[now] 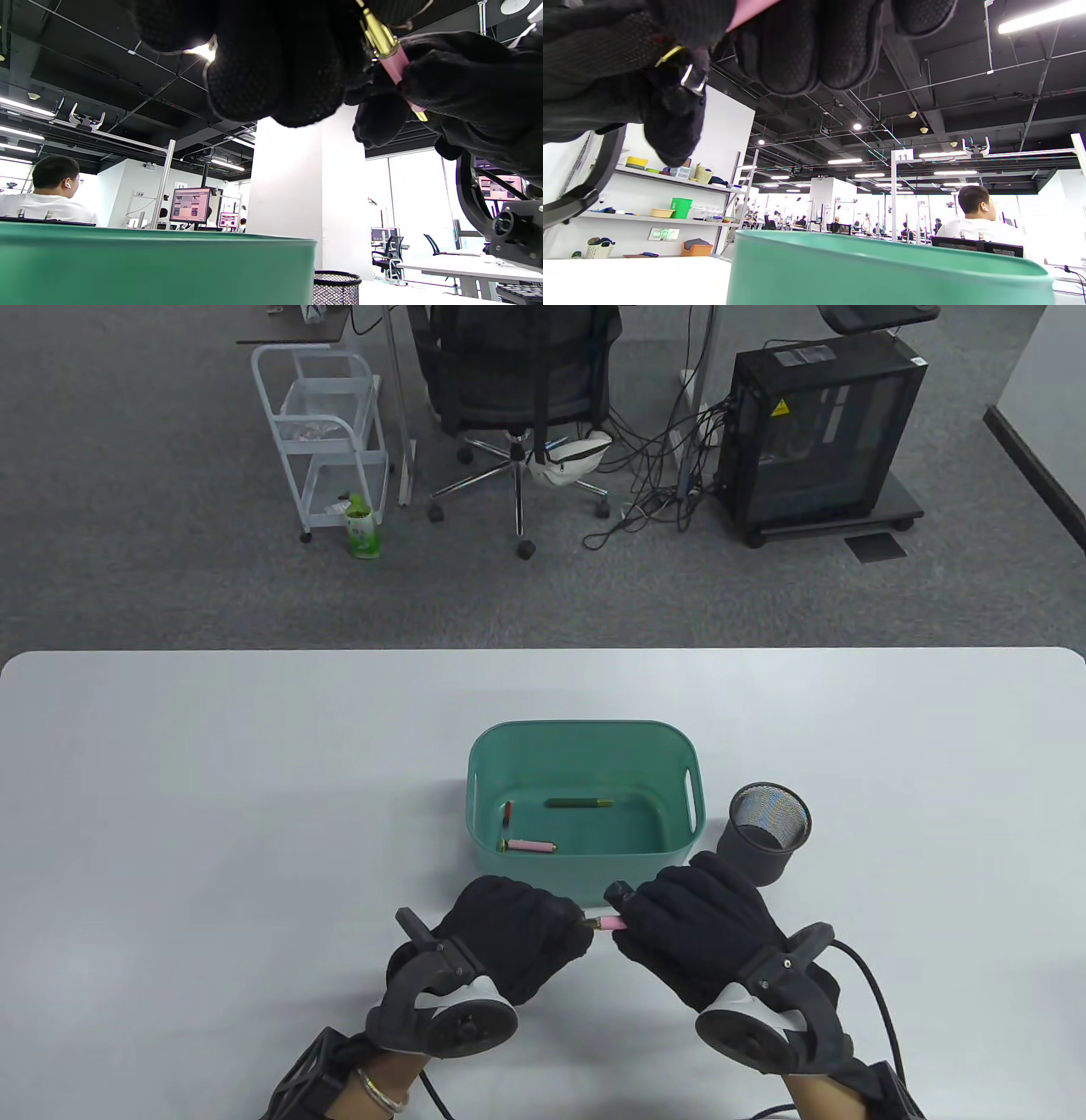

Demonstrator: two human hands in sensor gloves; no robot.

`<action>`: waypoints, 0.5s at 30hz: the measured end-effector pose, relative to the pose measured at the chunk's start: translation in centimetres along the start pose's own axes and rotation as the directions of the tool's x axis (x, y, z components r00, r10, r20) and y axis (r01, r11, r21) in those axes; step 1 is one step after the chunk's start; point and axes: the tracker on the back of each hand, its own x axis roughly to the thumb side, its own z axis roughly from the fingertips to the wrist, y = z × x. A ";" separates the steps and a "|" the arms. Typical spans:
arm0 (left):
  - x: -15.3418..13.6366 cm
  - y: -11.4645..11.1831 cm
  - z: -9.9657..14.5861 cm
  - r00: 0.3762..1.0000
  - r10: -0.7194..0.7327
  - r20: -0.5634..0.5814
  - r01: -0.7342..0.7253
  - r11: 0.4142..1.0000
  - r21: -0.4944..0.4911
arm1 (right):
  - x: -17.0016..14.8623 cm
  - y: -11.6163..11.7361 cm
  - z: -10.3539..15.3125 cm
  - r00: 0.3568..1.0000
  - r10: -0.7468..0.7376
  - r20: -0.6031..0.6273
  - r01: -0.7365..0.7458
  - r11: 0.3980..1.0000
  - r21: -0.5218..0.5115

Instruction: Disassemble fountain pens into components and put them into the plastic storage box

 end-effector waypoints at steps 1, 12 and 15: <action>0.0 0.0 0.0 1.000 0.001 0.000 -0.001 1.000 0.001 | 0.0 0.0 0.0 1.000 -0.001 0.001 0.001 1.000 0.000; -0.3 0.1 0.2 1.000 -0.001 -0.026 0.001 1.000 0.000 | 0.0 -0.1 0.1 1.000 0.003 -0.003 -0.003 1.000 -0.009; -0.1 0.2 0.2 1.000 -0.018 -0.024 0.018 1.000 0.013 | 0.0 -0.2 0.1 1.000 0.002 -0.005 -0.002 1.000 -0.013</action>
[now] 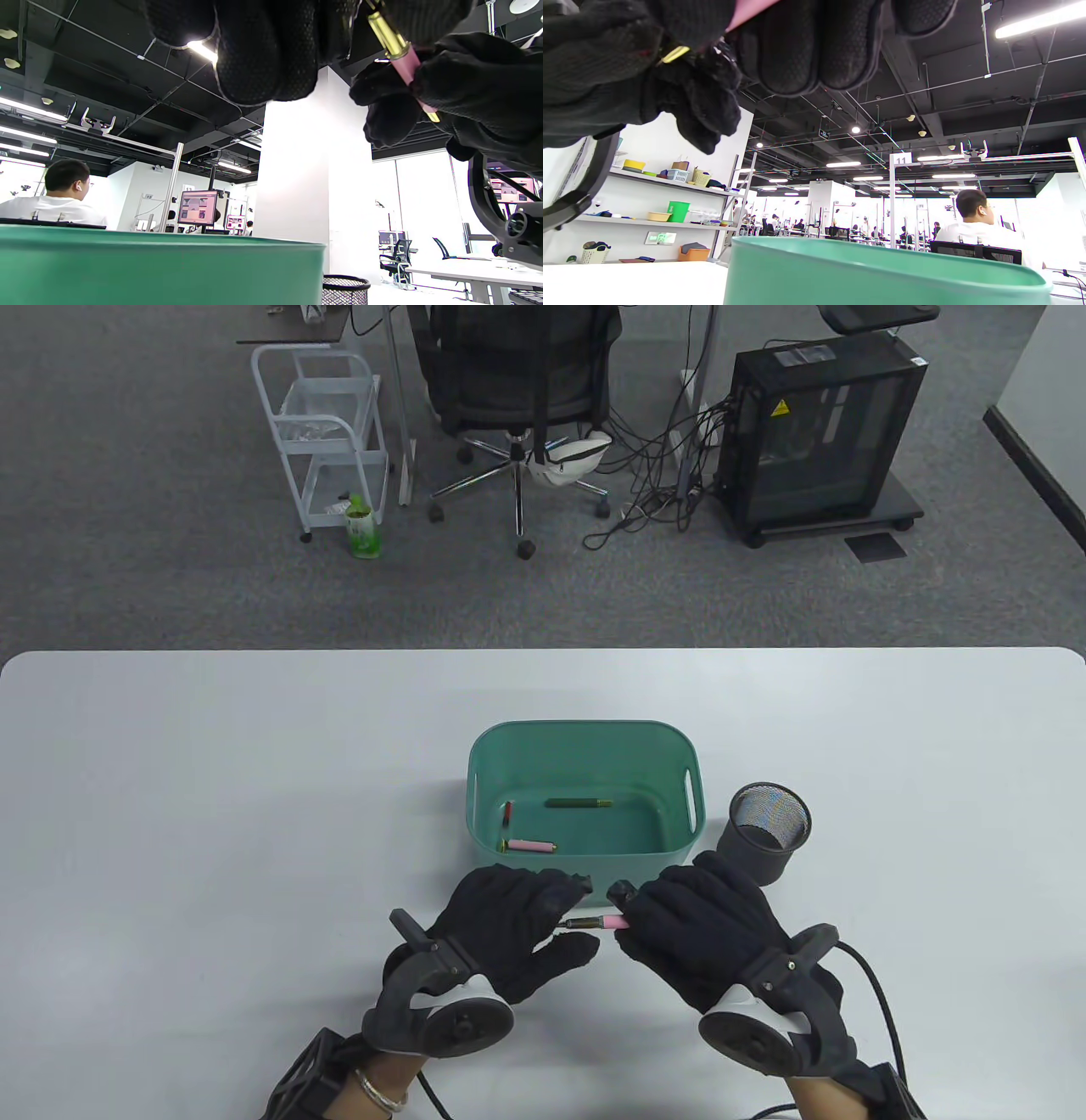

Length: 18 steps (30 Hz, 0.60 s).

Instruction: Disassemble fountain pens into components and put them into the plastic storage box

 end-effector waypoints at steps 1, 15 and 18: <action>0.1 0.0 0.0 1.000 -0.003 0.005 0.003 1.000 0.001 | 0.0 0.0 0.0 1.000 0.000 0.000 0.000 1.000 0.000; 0.5 0.0 0.1 1.000 -0.007 0.031 0.007 1.000 0.011 | 0.2 0.1 0.1 1.000 0.000 0.008 0.000 1.000 0.002; 0.4 0.0 0.1 0.999 0.011 0.032 -0.011 1.000 0.005 | 0.2 0.2 0.1 1.000 -0.003 0.012 0.003 1.000 0.004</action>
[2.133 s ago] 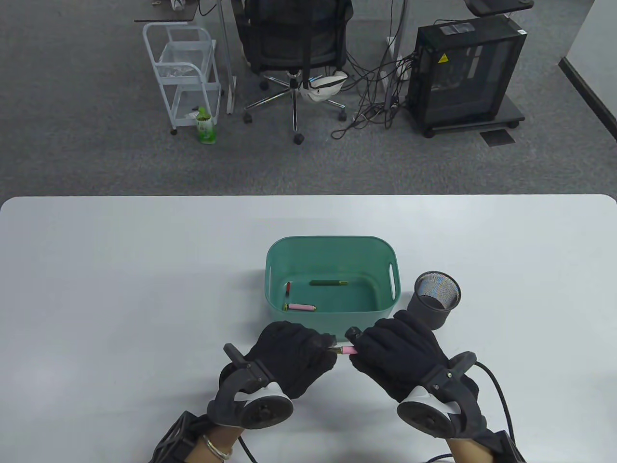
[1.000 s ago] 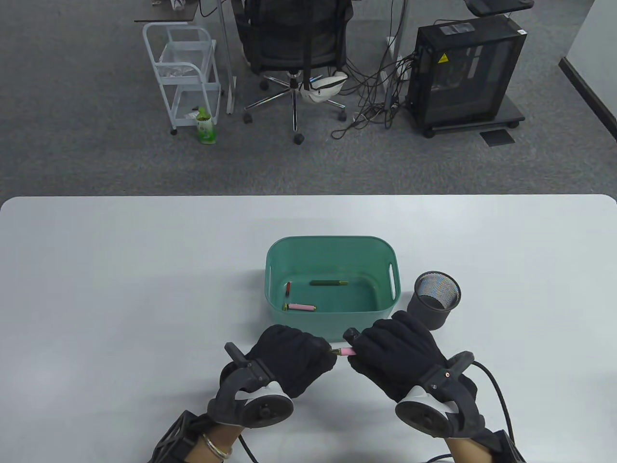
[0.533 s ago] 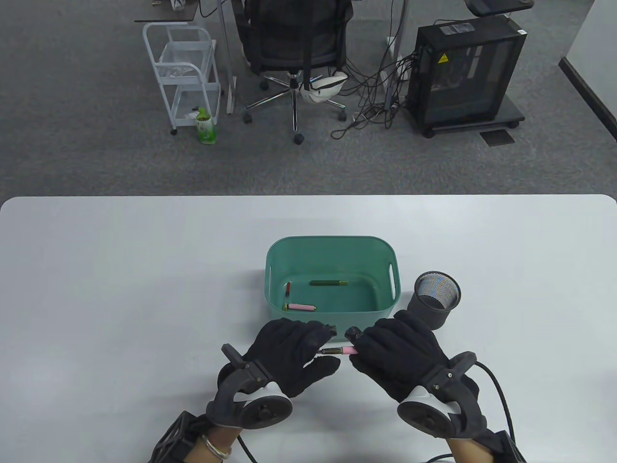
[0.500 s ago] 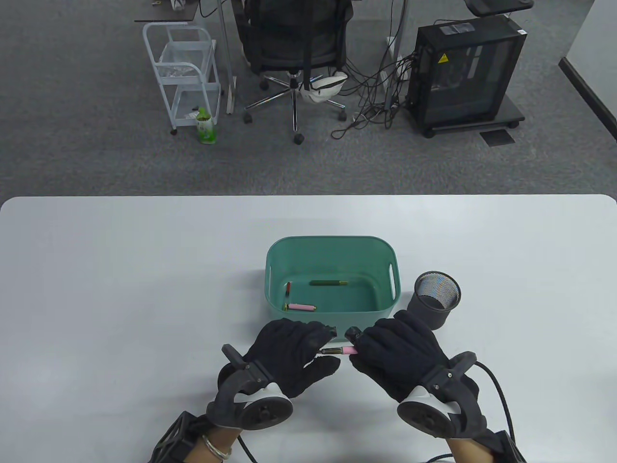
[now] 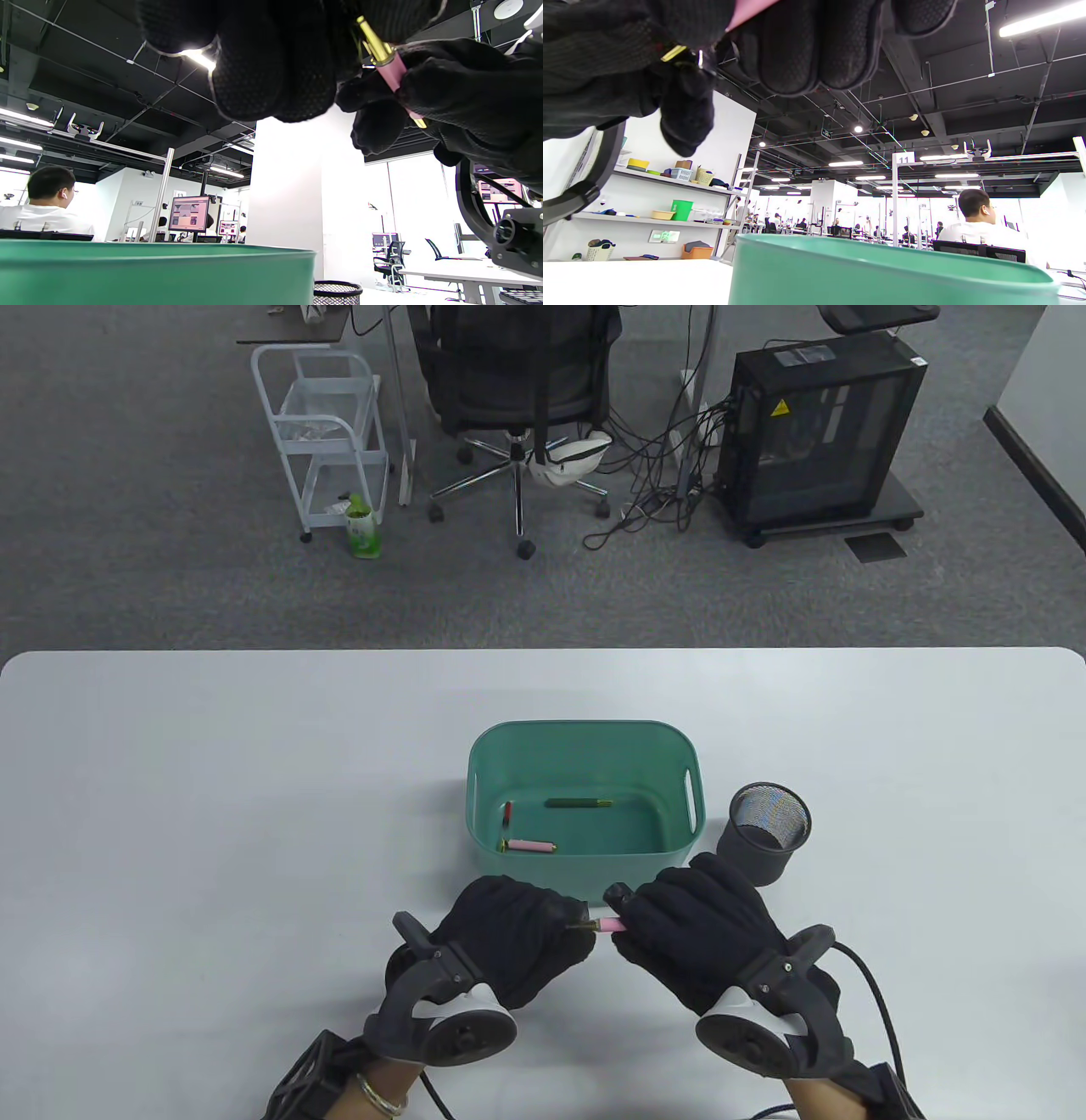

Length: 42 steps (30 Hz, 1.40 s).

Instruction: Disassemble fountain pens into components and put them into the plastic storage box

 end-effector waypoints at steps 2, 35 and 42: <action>-0.1 0.0 0.0 1.000 0.007 0.003 -0.008 1.000 0.007 | 0.0 0.0 0.0 1.000 -0.004 0.002 0.004 1.000 -0.001; -0.5 0.0 0.0 0.999 -0.019 -0.034 0.017 0.999 -0.043 | -0.3 0.6 -0.1 1.000 0.010 -0.005 -0.010 1.000 0.020; -0.5 -0.1 -0.1 1.000 0.001 -0.023 -0.002 0.999 -0.042 | -0.3 0.6 -0.1 1.000 0.005 -0.004 -0.005 1.000 0.016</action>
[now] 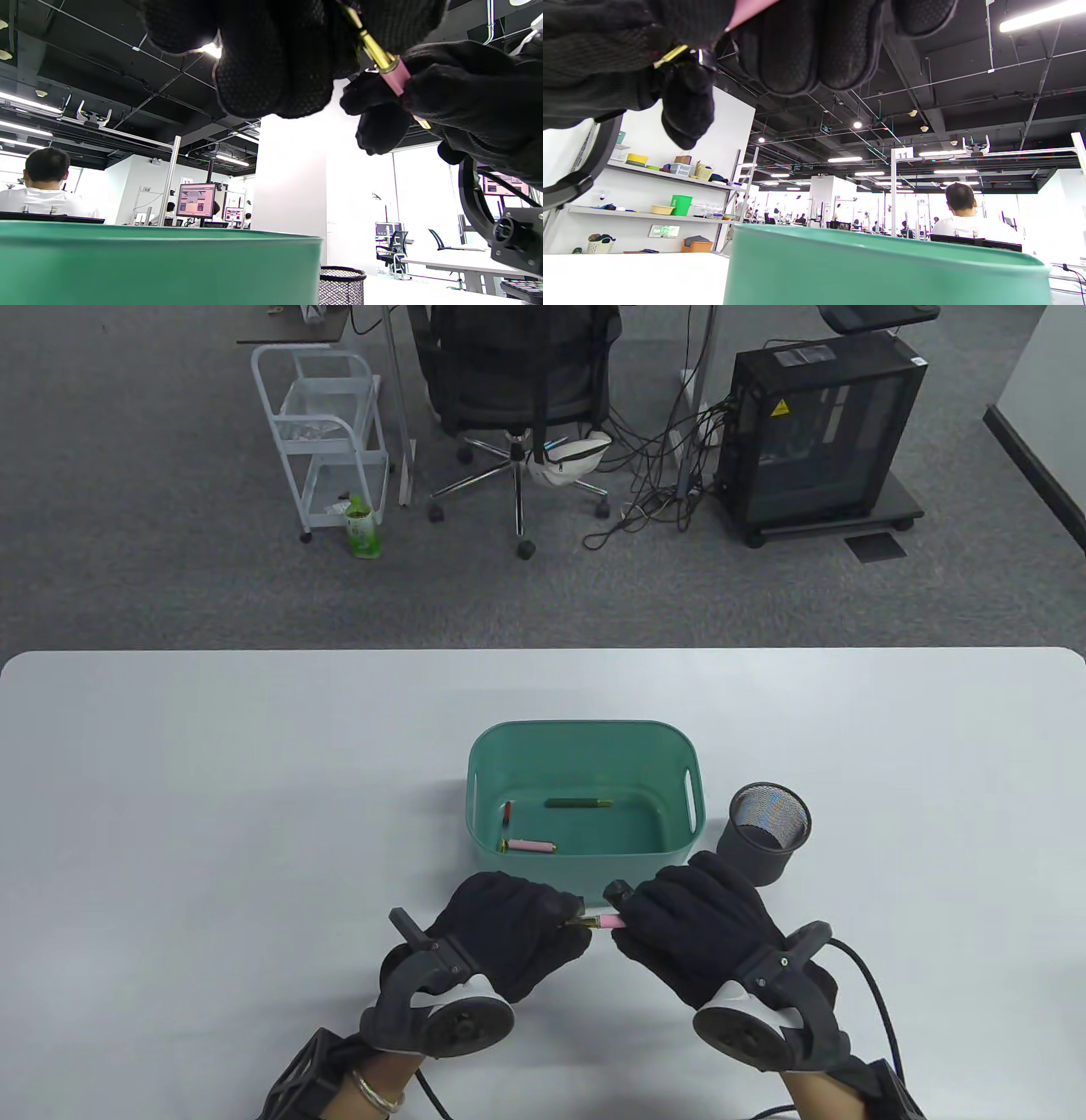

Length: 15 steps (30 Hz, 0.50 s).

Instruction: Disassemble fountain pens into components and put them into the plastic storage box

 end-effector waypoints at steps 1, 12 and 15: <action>0.0 0.0 0.0 1.000 0.003 0.001 -0.003 1.000 -0.001 | 0.0 0.0 0.0 1.000 0.000 0.000 0.000 1.000 0.000; -0.1 0.0 -0.1 1.000 0.018 0.006 -0.018 1.000 0.002 | 0.1 0.1 0.1 1.000 -0.005 0.006 0.005 1.000 0.003; -0.1 0.0 -0.1 1.000 0.017 0.005 -0.017 1.000 0.001 | 0.2 0.0 0.1 1.000 -0.001 0.008 0.001 1.000 0.002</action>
